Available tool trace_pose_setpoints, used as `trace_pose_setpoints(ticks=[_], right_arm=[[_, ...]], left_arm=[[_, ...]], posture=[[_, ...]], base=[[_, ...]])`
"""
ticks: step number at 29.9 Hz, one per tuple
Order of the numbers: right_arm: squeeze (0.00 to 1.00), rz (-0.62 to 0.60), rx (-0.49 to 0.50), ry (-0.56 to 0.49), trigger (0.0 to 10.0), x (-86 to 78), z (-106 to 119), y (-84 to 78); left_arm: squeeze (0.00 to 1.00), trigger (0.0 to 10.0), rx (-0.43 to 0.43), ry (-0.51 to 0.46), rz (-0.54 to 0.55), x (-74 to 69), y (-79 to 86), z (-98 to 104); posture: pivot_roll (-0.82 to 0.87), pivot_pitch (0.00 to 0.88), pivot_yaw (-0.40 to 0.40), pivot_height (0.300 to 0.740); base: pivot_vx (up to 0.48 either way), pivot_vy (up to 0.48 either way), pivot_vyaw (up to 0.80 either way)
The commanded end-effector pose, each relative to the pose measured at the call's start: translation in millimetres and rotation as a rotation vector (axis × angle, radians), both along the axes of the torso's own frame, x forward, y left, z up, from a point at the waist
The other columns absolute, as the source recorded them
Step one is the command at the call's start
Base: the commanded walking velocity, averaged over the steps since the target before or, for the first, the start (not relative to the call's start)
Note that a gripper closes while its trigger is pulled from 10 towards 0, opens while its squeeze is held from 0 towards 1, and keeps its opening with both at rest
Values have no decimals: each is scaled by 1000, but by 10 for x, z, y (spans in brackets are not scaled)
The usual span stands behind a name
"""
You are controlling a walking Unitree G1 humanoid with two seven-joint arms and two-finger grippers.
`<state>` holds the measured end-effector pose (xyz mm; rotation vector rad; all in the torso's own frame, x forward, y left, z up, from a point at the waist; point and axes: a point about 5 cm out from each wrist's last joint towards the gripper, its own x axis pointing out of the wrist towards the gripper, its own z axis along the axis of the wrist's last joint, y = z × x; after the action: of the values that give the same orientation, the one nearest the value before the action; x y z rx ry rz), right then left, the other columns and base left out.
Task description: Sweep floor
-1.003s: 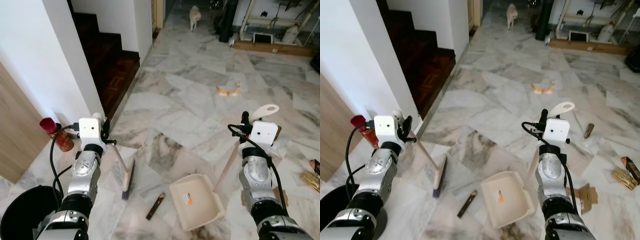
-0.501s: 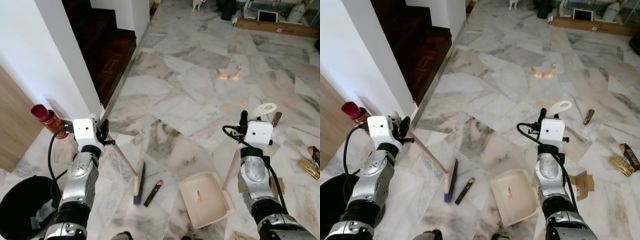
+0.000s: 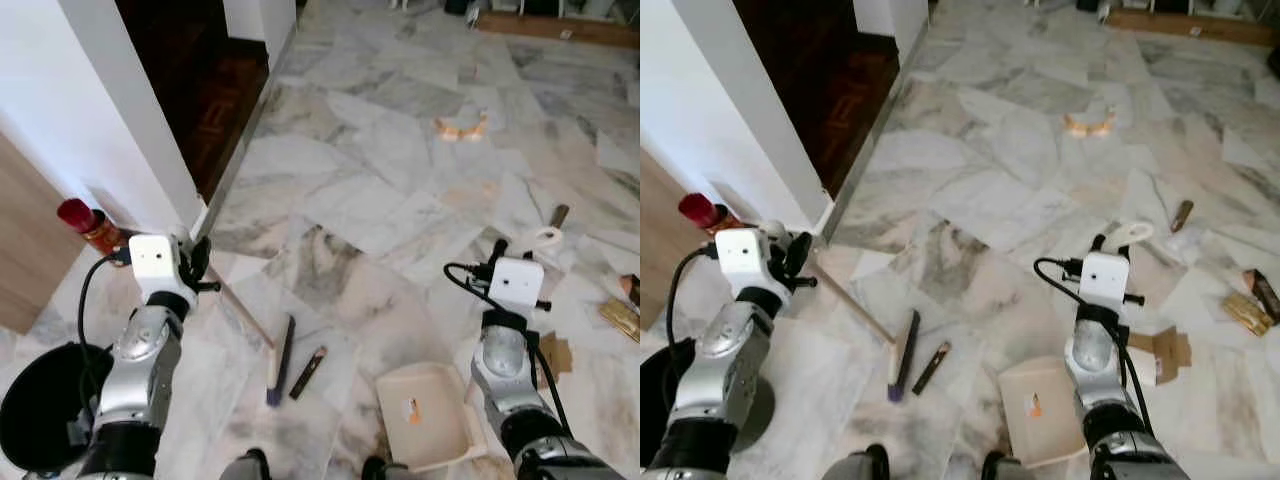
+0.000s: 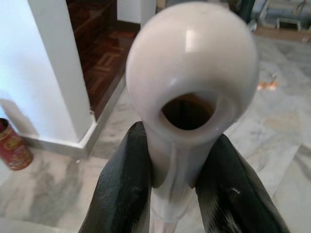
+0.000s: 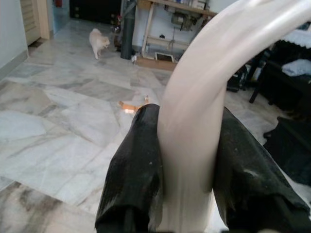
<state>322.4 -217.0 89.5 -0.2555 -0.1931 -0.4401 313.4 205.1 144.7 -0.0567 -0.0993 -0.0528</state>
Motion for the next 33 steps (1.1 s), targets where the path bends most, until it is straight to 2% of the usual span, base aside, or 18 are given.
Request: trace_pose_setpoints(ticks=[1,3,7,9,12,28,33], right_arm=[[0,-2,3,5,10000,-49,-69,43],[0,-6,8,7,10000,-58,-86,55],[0,-14,17,7,10000,-80,-118,97],[0,-15,17,7,10000,-81,-119,100],[0,-20,16,6,10000,-95,-132,94],[0,-24,13,20,10000,-66,-124,91],[0,-24,8,20,10000,-40,-103,104]], left_arm=[[0,10000,17,18,2,-53,64,25],[0,10000,16,34,-7,-62,65,26],[0,10000,-31,118,-125,-89,-42,0],[0,10000,-43,123,-140,-92,-62,1],[0,10000,-113,144,-192,-103,-148,1],[0,10000,-223,196,-384,-166,-370,94],[0,10000,-269,193,-411,-173,-389,143]], posture=[[272,292,60,740],[277,296,66,740],[283,309,79,740],[283,310,81,740],[279,314,83,740],[281,307,73,740],[287,299,72,740]], base=[[0,0,0],[0,0,0],[0,0,0],[0,0,0],[0,0,0],[0,0,0],[0,0,0]])
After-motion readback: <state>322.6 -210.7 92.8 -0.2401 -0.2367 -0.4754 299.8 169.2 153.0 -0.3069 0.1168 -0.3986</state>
